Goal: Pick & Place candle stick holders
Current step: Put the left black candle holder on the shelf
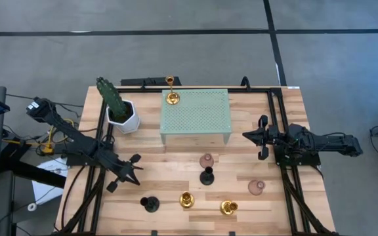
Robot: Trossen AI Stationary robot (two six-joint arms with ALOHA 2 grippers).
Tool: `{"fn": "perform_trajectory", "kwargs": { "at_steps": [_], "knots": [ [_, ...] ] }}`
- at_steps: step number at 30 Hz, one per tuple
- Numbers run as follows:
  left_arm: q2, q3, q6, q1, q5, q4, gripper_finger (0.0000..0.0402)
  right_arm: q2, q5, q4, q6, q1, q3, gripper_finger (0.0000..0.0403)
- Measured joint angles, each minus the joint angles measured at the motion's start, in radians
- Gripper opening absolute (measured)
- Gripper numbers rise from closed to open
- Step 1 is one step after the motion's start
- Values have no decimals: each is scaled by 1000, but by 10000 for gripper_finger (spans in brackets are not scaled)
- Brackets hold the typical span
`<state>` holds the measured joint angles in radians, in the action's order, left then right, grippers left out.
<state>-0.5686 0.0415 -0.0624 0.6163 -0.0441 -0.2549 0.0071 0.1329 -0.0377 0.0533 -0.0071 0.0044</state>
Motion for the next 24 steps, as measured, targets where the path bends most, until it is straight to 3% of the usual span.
{"fn": "perform_trajectory", "kwargs": {
  "at_steps": [2, 7, 17, 24],
  "knots": [
    [0, -32, 35, 0, -48, -99, 4, 0, 0, 0, 0, 0, 0, 0],
    [-2, -36, 140, 2, -107, -128, 6, 0, 20, -1, 12, 0, 0, 0],
    [-65, -36, 188, 0, -83, -134, 7, 0, 37, -4, 27, -1, 0, 0],
    [-184, -36, 153, 0, -31, -295, 9, 0, 37, -4, 27, -1, 0, 0]
  ]
}}
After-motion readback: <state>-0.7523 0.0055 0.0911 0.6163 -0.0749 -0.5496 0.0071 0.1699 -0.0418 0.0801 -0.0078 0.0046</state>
